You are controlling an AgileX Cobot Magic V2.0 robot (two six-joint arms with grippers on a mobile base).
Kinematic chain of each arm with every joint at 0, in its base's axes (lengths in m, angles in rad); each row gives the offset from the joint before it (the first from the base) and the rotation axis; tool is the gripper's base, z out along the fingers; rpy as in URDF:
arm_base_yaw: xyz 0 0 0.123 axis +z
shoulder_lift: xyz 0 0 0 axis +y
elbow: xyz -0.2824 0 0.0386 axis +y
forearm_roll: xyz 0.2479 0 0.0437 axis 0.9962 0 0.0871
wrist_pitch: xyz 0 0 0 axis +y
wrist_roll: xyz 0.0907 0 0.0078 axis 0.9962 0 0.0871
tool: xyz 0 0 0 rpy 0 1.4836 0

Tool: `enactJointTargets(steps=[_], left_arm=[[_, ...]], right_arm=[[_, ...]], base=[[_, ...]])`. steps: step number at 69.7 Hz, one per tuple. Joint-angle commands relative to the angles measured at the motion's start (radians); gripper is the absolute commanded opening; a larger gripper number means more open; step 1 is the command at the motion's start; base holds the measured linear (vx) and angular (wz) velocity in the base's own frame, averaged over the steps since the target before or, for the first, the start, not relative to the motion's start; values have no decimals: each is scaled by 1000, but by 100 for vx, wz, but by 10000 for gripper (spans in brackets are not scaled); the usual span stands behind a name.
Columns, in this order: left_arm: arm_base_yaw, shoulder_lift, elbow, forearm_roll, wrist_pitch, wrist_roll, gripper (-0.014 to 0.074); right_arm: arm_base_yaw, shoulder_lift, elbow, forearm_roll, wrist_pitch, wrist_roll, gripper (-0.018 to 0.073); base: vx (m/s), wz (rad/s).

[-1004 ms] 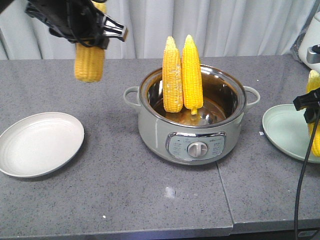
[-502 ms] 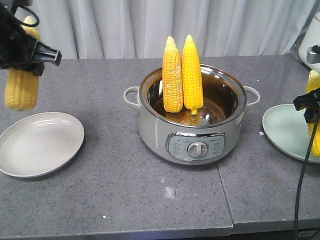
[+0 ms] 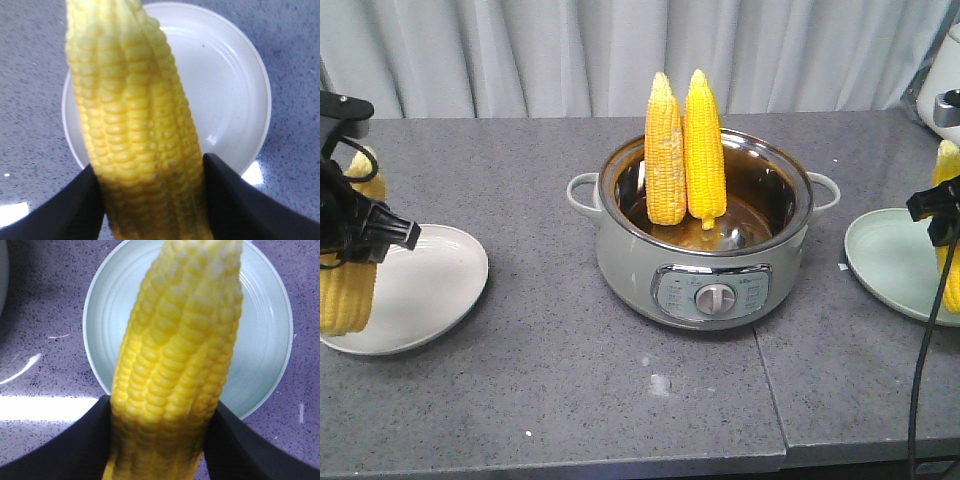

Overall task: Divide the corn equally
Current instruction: 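Lower the right gripper's cob toward the green plate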

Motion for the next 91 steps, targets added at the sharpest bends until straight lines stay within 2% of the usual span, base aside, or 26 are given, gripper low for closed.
enactJointTargets(steps=[1, 20, 50, 91], left_arm=[[0, -43, 20, 1, -78, -1, 154], [0, -43, 80, -22, -116, -1, 154], [0, -43, 80, -22, -74, -13, 154], [0, -43, 80, -22, -74, -13, 154]], right_arm=[[-7, -34, -26, -6, -31, -3, 167], [-7, -34, -26, -6, -31, -3, 167], [-7, -34, -26, -6, -31, -3, 167], [-7, -34, -26, -6, -31, -3, 167]], base=[[0, 0], [0, 0], [0, 0], [0, 0]])
